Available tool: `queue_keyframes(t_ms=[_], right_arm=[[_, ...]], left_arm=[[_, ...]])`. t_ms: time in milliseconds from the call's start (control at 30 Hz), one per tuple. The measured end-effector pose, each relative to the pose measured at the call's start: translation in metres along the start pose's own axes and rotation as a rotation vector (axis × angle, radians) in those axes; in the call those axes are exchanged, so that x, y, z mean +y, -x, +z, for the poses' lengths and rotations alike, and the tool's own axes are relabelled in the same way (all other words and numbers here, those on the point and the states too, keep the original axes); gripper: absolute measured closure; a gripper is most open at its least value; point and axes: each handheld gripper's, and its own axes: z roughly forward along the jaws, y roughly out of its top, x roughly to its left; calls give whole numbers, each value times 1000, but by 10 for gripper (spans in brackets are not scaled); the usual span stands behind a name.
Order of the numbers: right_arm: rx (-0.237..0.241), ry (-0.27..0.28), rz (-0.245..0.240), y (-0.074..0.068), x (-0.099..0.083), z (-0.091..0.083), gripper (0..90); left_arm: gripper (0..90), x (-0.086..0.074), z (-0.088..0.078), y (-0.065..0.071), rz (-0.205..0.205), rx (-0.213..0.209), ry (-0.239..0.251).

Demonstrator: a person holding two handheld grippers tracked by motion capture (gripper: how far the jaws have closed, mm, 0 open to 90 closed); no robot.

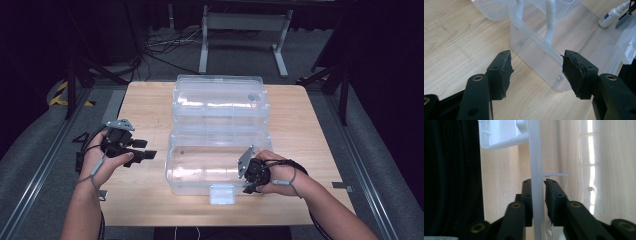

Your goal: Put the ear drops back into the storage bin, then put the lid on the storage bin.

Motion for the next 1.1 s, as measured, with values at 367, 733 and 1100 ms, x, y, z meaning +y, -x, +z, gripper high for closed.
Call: queue_keyframes(t_ms=[367,733,1100], right_arm=[[-37,62,27,-3,-7,3,862],[-28,77,34,-1,-10,3,855],[-25,114,39,0,-14,4,851]], left_arm=[[382,11,-6,-3,13,8,32],[390,48,-8,11,105,-11,53],[394,92,-5,20,171,-29,72]])
